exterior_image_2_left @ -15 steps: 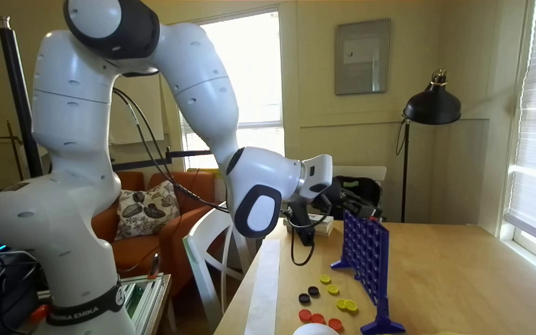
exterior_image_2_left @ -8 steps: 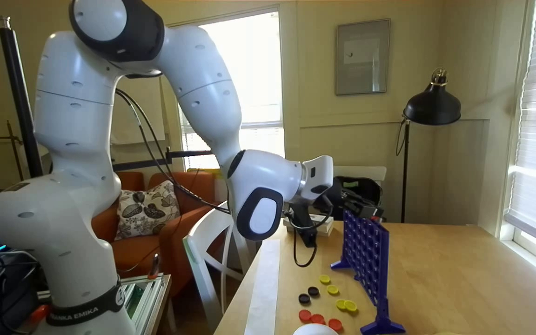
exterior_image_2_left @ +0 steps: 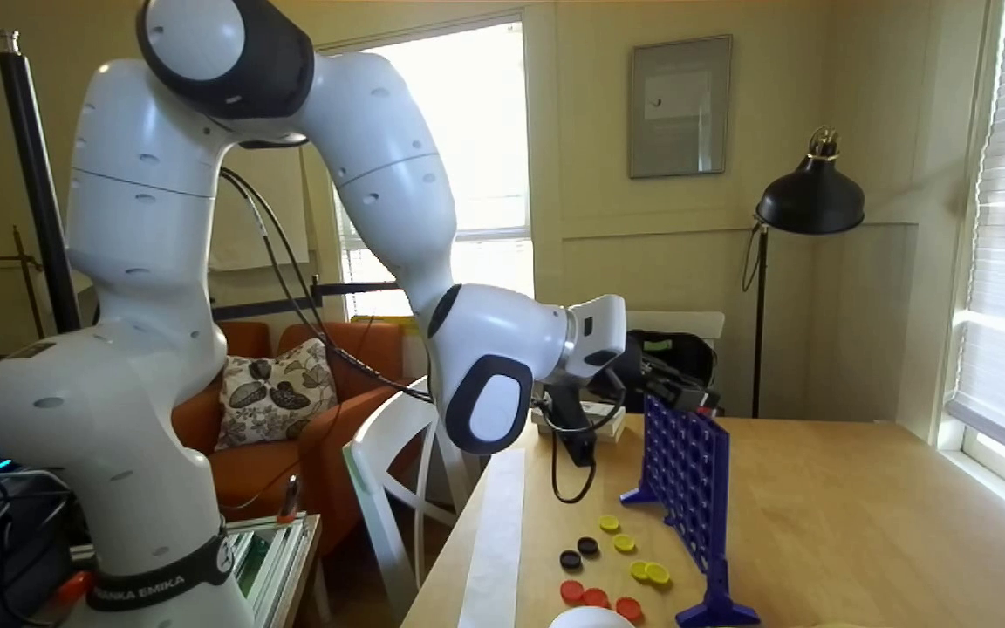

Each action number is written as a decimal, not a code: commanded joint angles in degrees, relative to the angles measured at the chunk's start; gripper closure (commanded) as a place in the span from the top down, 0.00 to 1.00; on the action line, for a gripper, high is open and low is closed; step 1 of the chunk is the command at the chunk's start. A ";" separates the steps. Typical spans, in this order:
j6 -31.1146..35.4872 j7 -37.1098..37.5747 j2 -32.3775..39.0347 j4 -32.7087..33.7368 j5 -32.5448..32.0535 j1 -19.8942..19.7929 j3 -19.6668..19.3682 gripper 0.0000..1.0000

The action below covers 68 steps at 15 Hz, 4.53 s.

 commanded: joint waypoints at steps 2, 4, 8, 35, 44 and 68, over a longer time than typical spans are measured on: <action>2.26 -0.25 1.87 1.33 -0.61 -0.12 0.29 0.10; 2.76 -0.50 2.14 1.31 -0.42 -0.05 0.24 0.10; 3.19 -0.63 2.46 1.38 -0.32 -0.05 0.22 0.10; 5.59 -1.89 4.10 1.88 0.93 0.18 0.02 0.10; 5.79 -2.90 4.38 1.91 1.64 0.36 -0.24 0.10; 6.22 -3.81 5.51 2.39 2.29 0.88 -0.13 0.10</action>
